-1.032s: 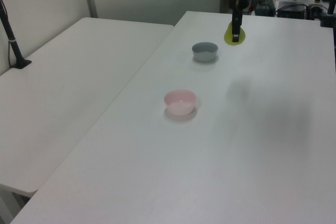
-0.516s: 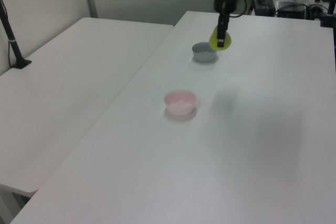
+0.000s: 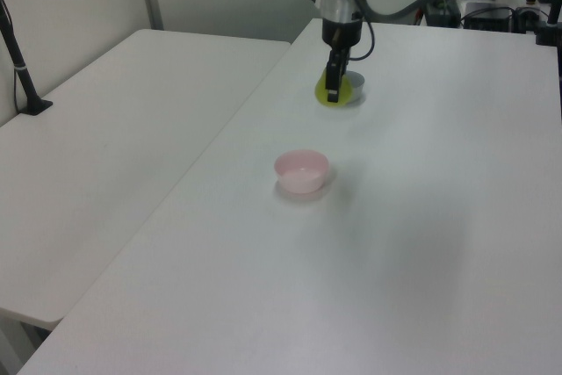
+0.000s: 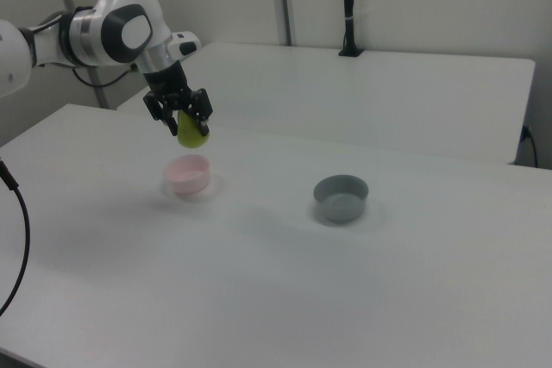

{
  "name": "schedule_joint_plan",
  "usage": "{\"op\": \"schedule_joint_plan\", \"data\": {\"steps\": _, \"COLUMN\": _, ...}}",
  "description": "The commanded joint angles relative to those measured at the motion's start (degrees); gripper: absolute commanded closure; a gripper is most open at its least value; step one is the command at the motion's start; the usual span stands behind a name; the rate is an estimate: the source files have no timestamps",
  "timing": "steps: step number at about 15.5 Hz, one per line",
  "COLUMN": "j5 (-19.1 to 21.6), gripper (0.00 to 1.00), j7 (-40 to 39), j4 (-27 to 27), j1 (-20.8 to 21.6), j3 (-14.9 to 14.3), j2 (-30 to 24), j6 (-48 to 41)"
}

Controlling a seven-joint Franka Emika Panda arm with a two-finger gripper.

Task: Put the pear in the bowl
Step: 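Carry the pear over the pink bowl and lower it inside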

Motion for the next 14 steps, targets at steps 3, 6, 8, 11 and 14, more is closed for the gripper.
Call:
{"op": "schedule_joint_plan", "data": {"steps": 3, "j5": 1.4, "gripper": 0.86, "j7": 2.9, "j4": 2.7, "j1": 2.8, "j3": -1.6, "j2": 2.6, "j6": 4.1}}
{"op": "schedule_joint_plan", "data": {"steps": 6, "j5": 1.4, "gripper": 0.86, "j7": 4.2, "j4": 3.4, "j1": 3.5, "j3": -1.5, "j2": 2.7, "j6": 4.8}}
{"op": "schedule_joint_plan", "data": {"steps": 8, "j5": 1.4, "gripper": 0.86, "j7": 5.0, "j4": 3.5, "j1": 3.4, "j3": -1.0, "j2": 3.7, "j6": 6.0}}
{"op": "schedule_joint_plan", "data": {"steps": 11, "j5": 1.4, "gripper": 0.86, "j7": 6.4, "j4": 3.4, "j1": 3.4, "j3": -0.4, "j2": 5.4, "j6": 8.0}}
{"op": "schedule_joint_plan", "data": {"steps": 14, "j5": 1.4, "gripper": 0.86, "j7": 7.1, "j4": 3.4, "j1": 3.4, "j3": 0.2, "j2": 7.6, "j6": 9.9}}
